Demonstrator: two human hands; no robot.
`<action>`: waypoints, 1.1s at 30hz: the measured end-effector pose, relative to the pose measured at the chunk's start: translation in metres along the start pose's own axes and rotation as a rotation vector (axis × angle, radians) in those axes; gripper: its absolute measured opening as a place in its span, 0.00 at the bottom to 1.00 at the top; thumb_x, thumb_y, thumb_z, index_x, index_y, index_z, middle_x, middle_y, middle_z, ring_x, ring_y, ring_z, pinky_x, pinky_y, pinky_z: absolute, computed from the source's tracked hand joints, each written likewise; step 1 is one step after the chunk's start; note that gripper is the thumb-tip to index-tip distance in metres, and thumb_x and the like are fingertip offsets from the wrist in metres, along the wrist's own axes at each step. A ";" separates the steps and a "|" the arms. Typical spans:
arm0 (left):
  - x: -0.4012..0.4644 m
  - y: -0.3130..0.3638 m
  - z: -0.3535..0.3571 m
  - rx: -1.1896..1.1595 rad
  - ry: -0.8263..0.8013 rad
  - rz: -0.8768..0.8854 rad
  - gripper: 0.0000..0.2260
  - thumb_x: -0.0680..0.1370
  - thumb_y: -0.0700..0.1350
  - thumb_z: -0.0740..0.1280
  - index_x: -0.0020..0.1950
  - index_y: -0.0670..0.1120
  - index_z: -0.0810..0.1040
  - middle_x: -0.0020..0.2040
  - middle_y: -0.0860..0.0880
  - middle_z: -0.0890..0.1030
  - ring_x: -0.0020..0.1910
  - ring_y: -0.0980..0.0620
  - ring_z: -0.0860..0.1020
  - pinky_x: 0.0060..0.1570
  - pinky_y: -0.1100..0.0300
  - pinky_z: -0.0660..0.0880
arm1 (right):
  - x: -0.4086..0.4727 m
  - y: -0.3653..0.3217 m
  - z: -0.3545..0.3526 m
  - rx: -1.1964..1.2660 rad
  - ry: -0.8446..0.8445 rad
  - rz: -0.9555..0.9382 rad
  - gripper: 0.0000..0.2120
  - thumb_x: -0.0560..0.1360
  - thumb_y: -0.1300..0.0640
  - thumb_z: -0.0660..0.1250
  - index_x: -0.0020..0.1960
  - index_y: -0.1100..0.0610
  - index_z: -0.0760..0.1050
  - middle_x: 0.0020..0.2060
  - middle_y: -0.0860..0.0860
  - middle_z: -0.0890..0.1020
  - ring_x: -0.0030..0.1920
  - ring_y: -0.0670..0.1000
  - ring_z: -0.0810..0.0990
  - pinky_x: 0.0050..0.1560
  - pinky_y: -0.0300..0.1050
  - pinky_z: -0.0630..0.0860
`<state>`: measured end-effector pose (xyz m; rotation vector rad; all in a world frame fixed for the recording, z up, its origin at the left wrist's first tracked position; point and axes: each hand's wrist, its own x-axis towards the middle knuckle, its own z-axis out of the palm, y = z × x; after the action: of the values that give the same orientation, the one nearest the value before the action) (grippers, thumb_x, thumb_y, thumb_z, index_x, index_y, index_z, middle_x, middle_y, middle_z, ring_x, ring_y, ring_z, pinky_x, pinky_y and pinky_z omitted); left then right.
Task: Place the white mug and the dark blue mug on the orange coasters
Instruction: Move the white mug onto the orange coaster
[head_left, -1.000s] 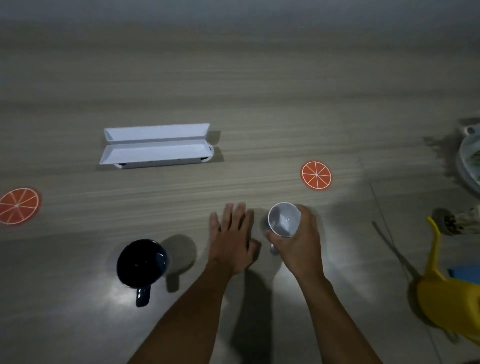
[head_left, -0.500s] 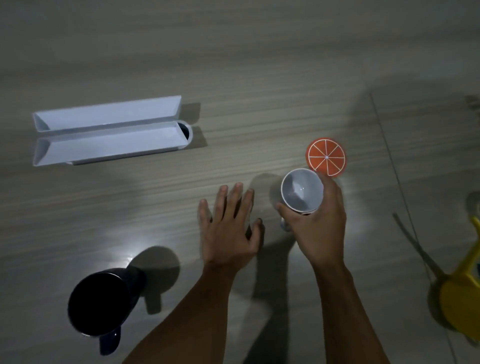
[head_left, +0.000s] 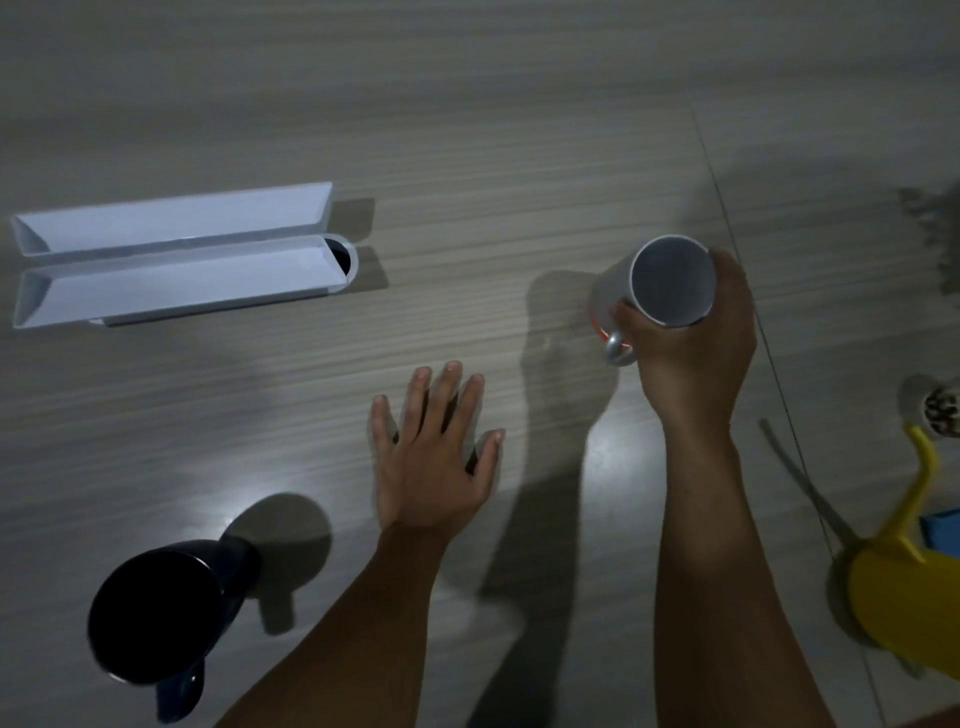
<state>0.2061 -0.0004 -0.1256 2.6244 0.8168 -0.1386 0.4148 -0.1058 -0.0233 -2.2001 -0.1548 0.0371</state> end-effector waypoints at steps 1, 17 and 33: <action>0.000 0.000 0.000 0.000 0.002 -0.002 0.29 0.83 0.63 0.51 0.83 0.56 0.53 0.85 0.52 0.52 0.84 0.48 0.46 0.79 0.33 0.45 | 0.006 0.002 0.001 -0.004 0.008 -0.009 0.40 0.56 0.48 0.80 0.67 0.49 0.73 0.60 0.47 0.78 0.55 0.43 0.78 0.43 0.22 0.69; 0.000 -0.001 0.003 -0.020 0.019 -0.004 0.29 0.83 0.63 0.51 0.83 0.57 0.54 0.85 0.52 0.52 0.84 0.49 0.47 0.79 0.34 0.45 | 0.037 0.035 0.003 -0.072 -0.053 -0.034 0.42 0.56 0.48 0.81 0.68 0.53 0.72 0.62 0.50 0.78 0.60 0.48 0.79 0.50 0.30 0.74; -0.001 -0.001 0.003 -0.018 0.034 -0.007 0.29 0.83 0.63 0.52 0.83 0.57 0.55 0.84 0.52 0.54 0.84 0.48 0.48 0.79 0.34 0.46 | 0.034 0.043 0.001 -0.089 -0.058 -0.016 0.45 0.61 0.53 0.82 0.74 0.55 0.67 0.67 0.53 0.74 0.61 0.46 0.74 0.53 0.29 0.70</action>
<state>0.2048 -0.0012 -0.1290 2.6138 0.8350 -0.0878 0.4527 -0.1259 -0.0573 -2.2879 -0.2101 0.0871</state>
